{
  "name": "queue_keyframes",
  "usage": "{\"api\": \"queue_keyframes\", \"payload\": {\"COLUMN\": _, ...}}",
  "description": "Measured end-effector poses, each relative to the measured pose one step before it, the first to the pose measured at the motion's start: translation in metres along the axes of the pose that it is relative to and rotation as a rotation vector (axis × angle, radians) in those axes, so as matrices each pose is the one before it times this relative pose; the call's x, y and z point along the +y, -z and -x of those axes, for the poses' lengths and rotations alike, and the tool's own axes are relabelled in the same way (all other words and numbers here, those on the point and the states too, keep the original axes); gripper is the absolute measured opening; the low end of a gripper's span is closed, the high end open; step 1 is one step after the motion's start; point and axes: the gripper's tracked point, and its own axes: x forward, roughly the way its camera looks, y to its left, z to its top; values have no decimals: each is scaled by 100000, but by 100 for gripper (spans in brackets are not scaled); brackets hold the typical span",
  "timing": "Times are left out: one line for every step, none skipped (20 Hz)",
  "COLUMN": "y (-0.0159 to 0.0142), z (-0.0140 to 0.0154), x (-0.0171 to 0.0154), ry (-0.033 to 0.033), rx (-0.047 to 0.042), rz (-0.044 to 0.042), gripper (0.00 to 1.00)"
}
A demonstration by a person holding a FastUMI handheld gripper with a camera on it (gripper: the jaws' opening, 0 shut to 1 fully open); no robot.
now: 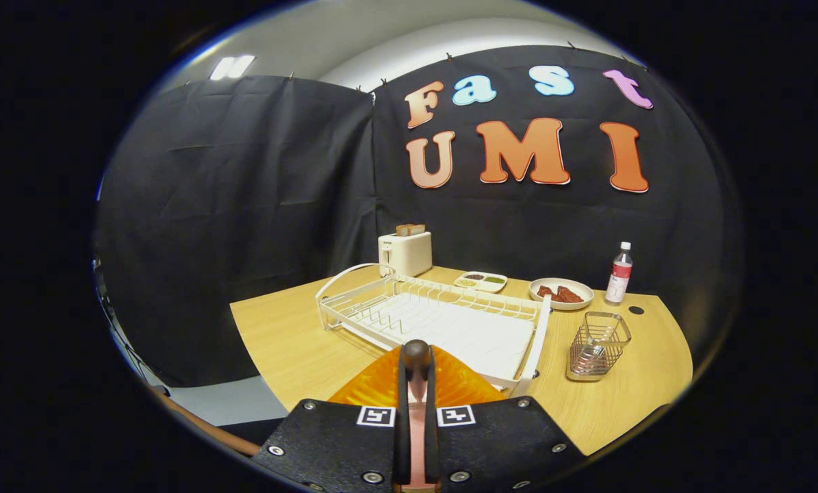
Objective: Take the plate from the dish rack, then take the spoon from the basket and place it into the plate.
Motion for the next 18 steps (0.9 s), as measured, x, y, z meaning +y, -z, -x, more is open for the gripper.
{"api": "queue_keyframes", "payload": {"y": 429, "z": 76, "x": -111, "ry": -201, "rx": 305, "rz": -263, "gripper": 8}}
{"api": "queue_keyframes", "payload": {"y": 705, "z": 20, "x": -290, "ry": 267, "rx": 1532, "rz": -501, "gripper": 8}}
{"api": "queue_keyframes", "payload": {"y": 939, "z": 276, "x": -279, "ry": 383, "rx": 2181, "rz": 102, "gripper": 8}}
{"api": "queue_keyframes", "payload": {"y": 239, "z": 464, "x": -251, "ry": -536, "rx": -1910, "rz": -833, "gripper": 8}}
{"api": "queue_keyframes", "payload": {"y": 24, "z": 30, "x": 2, "ry": -614, "rx": 143, "rz": -793, "gripper": 8}}
{"api": "queue_keyframes", "payload": {"y": 446, "z": 589, "x": -105, "ry": -766, "rx": 409, "rz": -1000, "gripper": 8}}
{"api": "queue_keyframes", "payload": {"y": 426, "z": 619, "x": -338, "ry": 90, "rx": 81, "rz": -981, "gripper": 8}}
{"api": "queue_keyframes", "payload": {"y": 426, "z": 389, "x": -293, "ry": -281, "rx": 99, "rz": -2185, "gripper": 8}}
{"api": "queue_keyframes", "payload": {"y": 692, "z": 366, "x": -246, "ry": 48, "rx": 1221, "rz": -1837, "gripper": 8}}
{"api": "queue_keyframes", "payload": {"y": 931, "z": 283, "x": -353, "ry": 385, "rx": 2336, "rz": -1756, "gripper": 9}}
{"api": "queue_keyframes", "payload": {"y": 1030, "z": 259, "x": -264, "ry": 692, "rx": 2823, "rz": -681, "gripper": 10}}
{"api": "queue_keyframes", "payload": {"y": 801, "z": 223, "x": -272, "ry": 864, "rx": 1932, "rz": 405, "gripper": 12}}
{"api": "queue_keyframes", "payload": {"y": 609, "z": 300, "x": -280, "ry": 1147, "rx": 1479, "rz": 1193, "gripper": 13}}
{"api": "queue_keyframes", "payload": {"y": 434, "z": 202, "x": -23, "ry": 581, "rx": 522, "rz": 687, "gripper": 14}}
{"api": "queue_keyframes", "payload": {"y": 623, "z": 122, "x": 188, "ry": 144, "rx": 980, "rz": 452, "gripper": 15}}
{"api": "queue_keyframes", "payload": {"y": 395, "z": 10, "x": -4, "ry": 597, "rx": 574, "rz": 163, "gripper": 16}}
{"api": "queue_keyframes", "payload": {"y": 369, "z": -137, "x": -224, "ry": 1121, "rx": 1136, "rz": 389, "gripper": 17}}
{"api": "queue_keyframes", "payload": {"y": 116, "z": -6, "x": -221, "ry": 1182, "rx": 340, "rz": 229, "gripper": 18}}
